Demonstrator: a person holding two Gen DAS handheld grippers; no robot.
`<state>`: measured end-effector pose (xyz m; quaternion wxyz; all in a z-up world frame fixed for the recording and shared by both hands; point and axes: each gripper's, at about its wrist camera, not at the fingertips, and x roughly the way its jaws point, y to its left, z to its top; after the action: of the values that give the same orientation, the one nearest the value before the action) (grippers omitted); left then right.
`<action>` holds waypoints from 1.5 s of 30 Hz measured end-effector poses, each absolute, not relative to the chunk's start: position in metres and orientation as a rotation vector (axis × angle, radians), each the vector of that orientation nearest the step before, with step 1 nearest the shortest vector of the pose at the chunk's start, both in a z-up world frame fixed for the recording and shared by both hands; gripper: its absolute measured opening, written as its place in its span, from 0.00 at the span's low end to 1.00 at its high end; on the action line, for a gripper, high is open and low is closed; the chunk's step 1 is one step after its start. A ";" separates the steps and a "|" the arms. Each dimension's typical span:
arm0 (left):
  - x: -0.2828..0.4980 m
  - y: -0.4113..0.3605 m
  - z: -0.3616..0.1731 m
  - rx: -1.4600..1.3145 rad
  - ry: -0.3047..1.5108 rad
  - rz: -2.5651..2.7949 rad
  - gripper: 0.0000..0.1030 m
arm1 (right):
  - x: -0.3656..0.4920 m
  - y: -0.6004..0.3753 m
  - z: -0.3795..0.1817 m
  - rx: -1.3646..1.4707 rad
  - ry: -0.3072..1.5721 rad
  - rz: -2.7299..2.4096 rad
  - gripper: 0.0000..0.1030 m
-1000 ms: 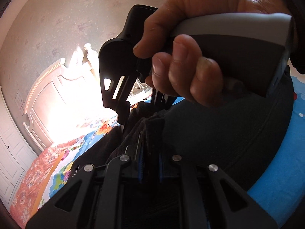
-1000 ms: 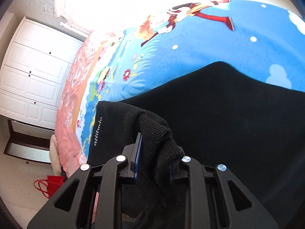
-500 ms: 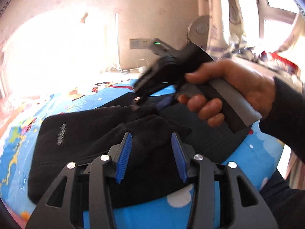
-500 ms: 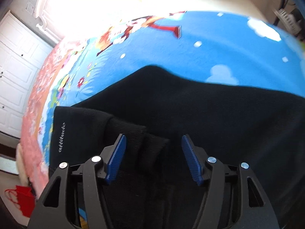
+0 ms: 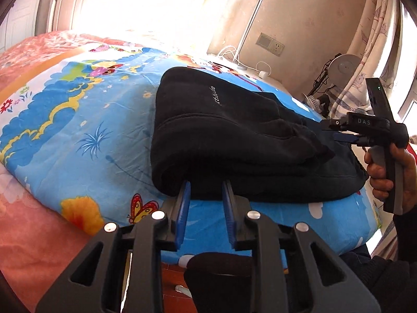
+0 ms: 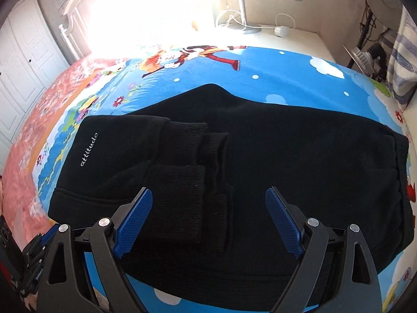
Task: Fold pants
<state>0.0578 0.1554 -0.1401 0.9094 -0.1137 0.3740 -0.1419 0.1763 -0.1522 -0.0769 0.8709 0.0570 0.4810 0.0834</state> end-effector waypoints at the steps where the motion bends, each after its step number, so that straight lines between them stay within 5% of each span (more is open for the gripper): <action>1: 0.064 0.149 -0.140 -0.231 0.780 -0.315 0.23 | 0.175 -0.142 -0.076 0.078 0.989 0.171 0.83; 5: 0.092 0.141 -0.143 -0.208 0.795 -0.261 0.24 | 0.183 -0.125 -0.088 0.037 1.023 0.169 0.83; 10: 0.087 0.181 -0.149 -0.331 0.803 -0.114 0.02 | 0.185 -0.099 -0.105 -0.111 1.016 0.139 0.83; 14: 0.075 0.184 -0.151 -0.386 0.837 -0.108 0.02 | 0.179 -0.097 -0.113 -0.139 0.994 0.109 0.84; 16: 0.062 0.188 -0.144 -0.375 0.838 -0.090 0.11 | 0.179 -0.099 -0.112 -0.142 0.996 0.114 0.85; 17: 0.053 0.190 -0.138 -0.321 0.814 -0.042 0.26 | 0.179 -0.100 -0.112 -0.135 0.997 0.117 0.85; 21: 0.039 0.183 -0.128 -0.162 0.757 0.031 0.40 | 0.178 -0.099 -0.113 -0.122 0.989 0.098 0.87; 29: 0.081 0.139 -0.146 0.025 0.755 0.044 0.39 | 0.176 -0.099 -0.114 -0.136 0.975 0.108 0.89; 34: 0.077 0.187 -0.149 -0.220 0.819 -0.017 0.43 | 0.177 -0.102 -0.117 -0.121 0.970 0.123 0.89; 41: 0.049 0.177 -0.084 -0.183 0.624 -0.179 0.30 | 0.175 -0.103 -0.117 -0.084 0.954 0.113 0.89; 45: 0.094 0.145 -0.070 -0.158 0.629 -0.202 0.46 | 0.173 -0.104 -0.115 -0.070 0.945 0.104 0.89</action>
<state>0.0939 0.1449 -0.0696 0.9429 -0.0777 0.3084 -0.0991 0.1732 -0.1044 -0.1149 0.8885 -0.0335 0.4549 0.0501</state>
